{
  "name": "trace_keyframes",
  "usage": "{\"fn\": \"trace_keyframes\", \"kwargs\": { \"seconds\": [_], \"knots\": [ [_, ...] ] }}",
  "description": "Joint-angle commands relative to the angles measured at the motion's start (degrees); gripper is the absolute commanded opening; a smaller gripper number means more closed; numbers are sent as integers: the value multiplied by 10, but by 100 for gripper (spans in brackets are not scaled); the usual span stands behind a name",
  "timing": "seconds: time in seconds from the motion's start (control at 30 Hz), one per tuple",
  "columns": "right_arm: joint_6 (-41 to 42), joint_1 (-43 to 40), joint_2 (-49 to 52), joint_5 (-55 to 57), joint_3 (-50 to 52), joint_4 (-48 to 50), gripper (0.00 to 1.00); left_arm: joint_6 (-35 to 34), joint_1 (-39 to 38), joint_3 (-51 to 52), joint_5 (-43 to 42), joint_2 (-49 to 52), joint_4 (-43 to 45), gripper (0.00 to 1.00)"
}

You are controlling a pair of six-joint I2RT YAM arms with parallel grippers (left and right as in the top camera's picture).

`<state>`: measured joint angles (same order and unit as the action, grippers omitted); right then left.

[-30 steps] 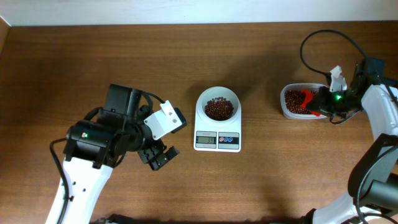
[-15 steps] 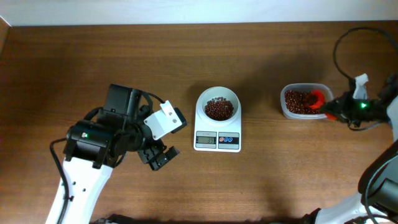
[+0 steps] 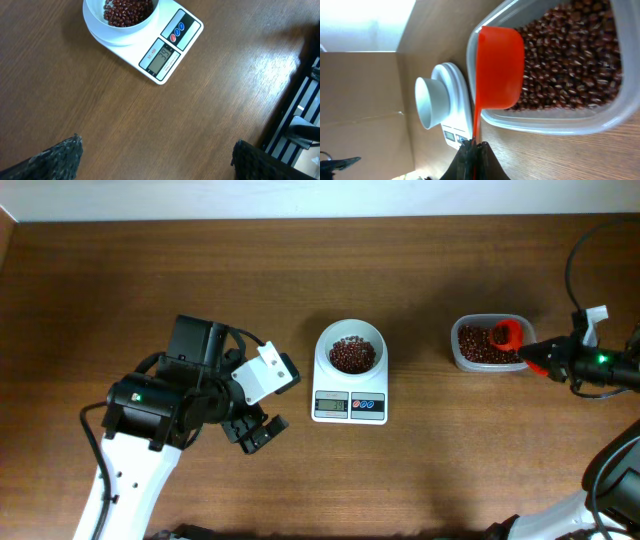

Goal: Scoop and weigh 50g on scale
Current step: 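Scoop a small amount of red beans from the tub, then carry the scoop over the white bowl with the right gripper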

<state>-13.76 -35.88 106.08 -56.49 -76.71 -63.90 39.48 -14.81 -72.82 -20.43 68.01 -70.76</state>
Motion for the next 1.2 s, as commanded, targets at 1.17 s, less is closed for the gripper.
{"fn": "trace_keyframes", "kwargs": {
  "seconds": [1.17],
  "knots": [
    [-43, 405, 5, 17, 2, 160, 4, 9, 3, -11, -8, -1, 0, 99]
  ]
}}
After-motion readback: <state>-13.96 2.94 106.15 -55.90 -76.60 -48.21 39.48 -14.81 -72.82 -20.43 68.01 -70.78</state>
